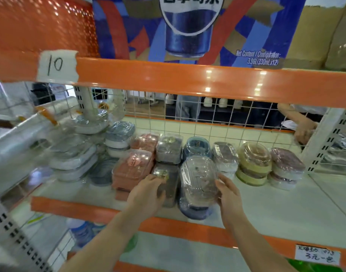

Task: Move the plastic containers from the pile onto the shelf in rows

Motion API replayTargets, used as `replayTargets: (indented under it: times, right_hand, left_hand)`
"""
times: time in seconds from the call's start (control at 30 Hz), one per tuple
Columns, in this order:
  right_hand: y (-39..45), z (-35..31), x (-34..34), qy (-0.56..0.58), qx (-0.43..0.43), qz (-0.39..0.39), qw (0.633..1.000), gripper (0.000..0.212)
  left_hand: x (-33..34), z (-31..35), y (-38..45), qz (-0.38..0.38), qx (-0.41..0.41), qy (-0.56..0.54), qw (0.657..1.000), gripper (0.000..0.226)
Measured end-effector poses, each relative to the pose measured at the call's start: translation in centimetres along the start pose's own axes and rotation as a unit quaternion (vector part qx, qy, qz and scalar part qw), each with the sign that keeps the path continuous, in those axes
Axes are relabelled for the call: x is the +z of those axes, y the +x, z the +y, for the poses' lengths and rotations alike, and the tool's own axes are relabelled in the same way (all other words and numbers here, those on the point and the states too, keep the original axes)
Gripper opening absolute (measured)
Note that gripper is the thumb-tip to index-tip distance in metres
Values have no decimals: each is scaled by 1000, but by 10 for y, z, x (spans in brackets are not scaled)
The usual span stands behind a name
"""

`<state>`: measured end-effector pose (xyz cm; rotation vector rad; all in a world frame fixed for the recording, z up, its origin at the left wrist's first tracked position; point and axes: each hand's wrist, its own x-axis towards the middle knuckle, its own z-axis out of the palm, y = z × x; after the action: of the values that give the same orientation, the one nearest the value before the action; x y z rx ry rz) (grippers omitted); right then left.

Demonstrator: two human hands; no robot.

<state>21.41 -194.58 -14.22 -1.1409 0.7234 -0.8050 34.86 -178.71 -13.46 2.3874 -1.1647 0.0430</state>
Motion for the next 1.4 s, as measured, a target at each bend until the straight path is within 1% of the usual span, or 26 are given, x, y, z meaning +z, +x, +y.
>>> replayTargets:
  times: [0.1,0.17,0.3,0.33,0.37,0.47,0.57,0.63,0.7,0.83,0.93,1.03,1.13,1.27,1.4]
  right_hand:
    - [1,1,15,-6,4,-11,1000,22]
    - [0,1,26,-8,2,-12,1000,23]
    - [-3,-1,44,-11,-9,-13,1000,22]
    - [-3,-1,48,-9,-8,-13,1000,19]
    - [-3,-1,53,-9,-7,-14,1000,18]
    - [-5,-1,68,-9,-12,-30,999,19]
    - [-8,-2,83,12,-9,-38,999,21]
    - [-8,-2,93,21,-7,-38,999,24]
    - [-7,1,100,22,-6,-39,999,24]
    - [-6,5,106,9,-11,-50,999,30]
    - [-4,8,108,9,-14,-49,999,30]
    - [-3,10,109,13,-9,-41,999,27]
    - [-3,10,107,14,-7,-36,999,28]
    - [-1,4,100,10,-16,-17,1000,26]
    - [4,-7,85,-13,-20,3,1000,23]
  left_hand:
    - [-12,-9,-4,52,-9,4,999,33]
    - [-18,-16,-7,92,1,-3,996,31]
    - [-25,-33,-14,154,16,4,988,30]
    - [-28,-36,-16,157,10,9,987,31]
    - [-31,-39,-17,153,-2,12,988,34]
    - [-36,-51,-18,80,-51,42,995,53]
    - [-41,-60,-17,39,-61,40,997,61]
    - [-44,-64,-16,25,-58,15,998,59]
    - [-49,-64,-14,15,-64,4,998,50]
    - [-59,-56,-7,-8,-101,44,994,37]
    - [-59,-48,-4,-2,-106,63,992,32]
    - [-58,-46,-3,4,-105,82,991,31]
    - [-57,-49,-4,16,-101,71,992,33]
    - [-57,-56,-2,22,-87,67,994,26]
    - [-57,-52,6,63,-83,45,994,25]
